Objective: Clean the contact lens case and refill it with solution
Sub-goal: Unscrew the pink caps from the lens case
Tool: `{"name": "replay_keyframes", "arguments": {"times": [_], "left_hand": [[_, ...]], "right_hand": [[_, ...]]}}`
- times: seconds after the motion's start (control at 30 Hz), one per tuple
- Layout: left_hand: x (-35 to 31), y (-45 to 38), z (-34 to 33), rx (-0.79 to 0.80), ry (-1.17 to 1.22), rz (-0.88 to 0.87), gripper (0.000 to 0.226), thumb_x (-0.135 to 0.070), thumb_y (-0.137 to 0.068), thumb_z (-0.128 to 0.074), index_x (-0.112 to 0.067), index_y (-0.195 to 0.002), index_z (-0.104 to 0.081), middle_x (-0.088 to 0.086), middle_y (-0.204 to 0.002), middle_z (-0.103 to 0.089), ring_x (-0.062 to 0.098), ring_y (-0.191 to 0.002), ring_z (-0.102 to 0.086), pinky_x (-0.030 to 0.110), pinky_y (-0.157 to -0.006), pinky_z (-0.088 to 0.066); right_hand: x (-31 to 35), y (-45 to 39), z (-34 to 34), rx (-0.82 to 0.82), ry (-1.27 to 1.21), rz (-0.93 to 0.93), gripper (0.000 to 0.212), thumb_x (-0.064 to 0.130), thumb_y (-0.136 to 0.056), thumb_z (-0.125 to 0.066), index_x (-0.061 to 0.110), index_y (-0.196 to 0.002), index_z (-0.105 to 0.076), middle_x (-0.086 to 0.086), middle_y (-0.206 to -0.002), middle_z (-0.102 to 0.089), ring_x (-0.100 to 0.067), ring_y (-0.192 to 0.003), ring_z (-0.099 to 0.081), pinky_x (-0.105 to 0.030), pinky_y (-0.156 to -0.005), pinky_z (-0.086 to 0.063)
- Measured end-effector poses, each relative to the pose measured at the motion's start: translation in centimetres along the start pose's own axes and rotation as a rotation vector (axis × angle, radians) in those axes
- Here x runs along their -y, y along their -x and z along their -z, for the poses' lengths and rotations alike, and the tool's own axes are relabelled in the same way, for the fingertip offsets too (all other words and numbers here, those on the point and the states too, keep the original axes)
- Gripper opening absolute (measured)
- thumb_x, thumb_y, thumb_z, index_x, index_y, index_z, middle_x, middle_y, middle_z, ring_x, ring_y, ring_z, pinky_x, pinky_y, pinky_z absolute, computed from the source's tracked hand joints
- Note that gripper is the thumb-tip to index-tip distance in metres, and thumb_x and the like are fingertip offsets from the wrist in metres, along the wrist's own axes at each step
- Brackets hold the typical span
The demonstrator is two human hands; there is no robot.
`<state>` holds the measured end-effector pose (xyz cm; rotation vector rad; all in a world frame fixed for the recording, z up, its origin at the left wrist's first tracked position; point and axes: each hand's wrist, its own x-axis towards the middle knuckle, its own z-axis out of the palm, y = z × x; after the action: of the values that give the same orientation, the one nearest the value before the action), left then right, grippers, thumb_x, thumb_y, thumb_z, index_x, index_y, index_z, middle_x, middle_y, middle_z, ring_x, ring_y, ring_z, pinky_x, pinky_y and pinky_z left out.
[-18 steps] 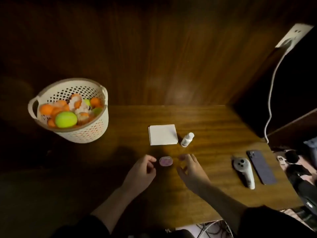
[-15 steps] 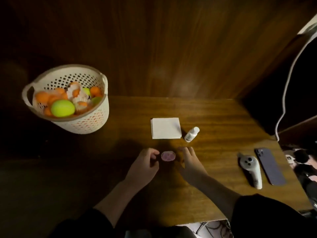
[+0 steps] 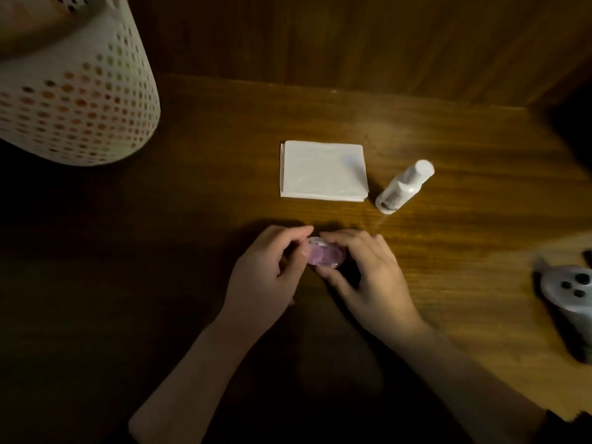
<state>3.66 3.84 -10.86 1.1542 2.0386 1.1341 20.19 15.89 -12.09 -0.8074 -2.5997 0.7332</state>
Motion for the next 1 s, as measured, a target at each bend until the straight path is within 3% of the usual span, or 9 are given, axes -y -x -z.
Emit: {"name": "replay_keyframes", "arguments": {"times": [0.2,0.33,0.43,0.57,0.7,0.8,0.9,1.0], "left_hand": [[0.6,0.4,-0.3,0.008,0.008,-0.047,0.032,-0.038,-0.108,-0.055,-0.04,-0.137,-0.067,-0.029,-0.124,-0.061,0.001,-0.095,-0.069,0.02,-0.054,-0.058],[0.6,0.3,-0.4,0.023,-0.053,-0.073,0.033,-0.047,-0.103,-0.057,-0.051,-0.135,-0.063,-0.035,-0.119,-0.062,-0.004,-0.104,-0.065,0.021,-0.073,-0.056],[0.3,0.8,-0.4,0.04,-0.068,-0.095,0.038,-0.045,-0.102,-0.06,-0.051,-0.139,-0.06,-0.032,-0.117,-0.061,0.004,-0.105,-0.066,0.02,-0.073,-0.054],[0.1,2.2,-0.7,-0.023,-0.034,-0.175,0.042,-0.029,-0.105,-0.063,-0.039,-0.146,-0.059,-0.016,-0.13,-0.062,0.001,-0.095,-0.071,0.015,-0.063,-0.054],[-0.9,6.1,-1.1,-0.043,0.16,-0.201,0.045,-0.017,-0.106,-0.063,-0.028,-0.149,-0.058,-0.005,-0.139,-0.067,0.007,-0.107,-0.074,0.029,-0.081,-0.064],[-1.3,9.7,-1.3,-0.013,0.288,-0.231,0.045,-0.017,-0.104,-0.067,-0.024,-0.148,-0.06,-0.008,-0.137,-0.072,0.007,-0.12,-0.072,0.035,-0.101,-0.061],[-2.1,12.2,-1.2,0.054,0.408,-0.253,0.045,-0.012,-0.101,-0.07,-0.017,-0.145,-0.063,-0.006,-0.131,-0.076,0.008,-0.125,-0.07,0.028,-0.103,-0.058],[-3.3,13.5,-1.1,0.065,0.395,-0.264,0.045,-0.011,-0.099,-0.072,-0.017,-0.143,-0.065,-0.004,-0.131,-0.077,0.01,-0.126,-0.07,0.032,-0.108,-0.056]], "right_hand": [[-0.4,0.3,-0.1,-0.106,-0.101,0.083,0.035,0.038,-0.098,-0.076,0.027,-0.131,-0.069,0.016,-0.126,-0.067,-0.004,-0.12,-0.058,-0.027,-0.1,-0.047],[-0.7,0.6,0.1,-0.125,-0.178,0.09,0.031,0.039,-0.097,-0.077,0.03,-0.126,-0.071,0.019,-0.121,-0.069,-0.002,-0.118,-0.062,-0.027,-0.101,-0.051],[-0.6,0.6,0.2,-0.137,-0.223,0.091,0.029,0.044,-0.095,-0.076,0.035,-0.122,-0.069,0.023,-0.117,-0.07,0.004,-0.113,-0.063,-0.013,-0.095,-0.049],[0.5,1.4,0.4,-0.194,-0.27,0.162,0.018,0.035,-0.096,-0.079,0.034,-0.112,-0.071,0.021,-0.108,-0.074,0.004,-0.106,-0.066,-0.007,-0.088,-0.048],[2.7,4.9,0.9,-0.234,-0.298,0.207,0.017,0.033,-0.098,-0.076,0.032,-0.114,-0.069,0.022,-0.107,-0.074,0.006,-0.105,-0.067,-0.007,-0.088,-0.05],[3.9,8.4,1.6,-0.264,-0.295,0.258,0.016,0.03,-0.099,-0.076,0.03,-0.114,-0.07,0.026,-0.107,-0.072,0.007,-0.107,-0.067,-0.006,-0.088,-0.05],[4.9,11.3,2.3,-0.29,-0.27,0.267,0.015,0.029,-0.099,-0.077,0.027,-0.113,-0.072,0.022,-0.109,-0.074,0.005,-0.106,-0.068,-0.008,-0.088,-0.052],[5.3,13.1,3.1,-0.309,-0.225,0.258,0.018,0.033,-0.1,-0.075,0.026,-0.116,-0.071,0.022,-0.112,-0.073,0.006,-0.106,-0.067,-0.007,-0.087,-0.052]]}}
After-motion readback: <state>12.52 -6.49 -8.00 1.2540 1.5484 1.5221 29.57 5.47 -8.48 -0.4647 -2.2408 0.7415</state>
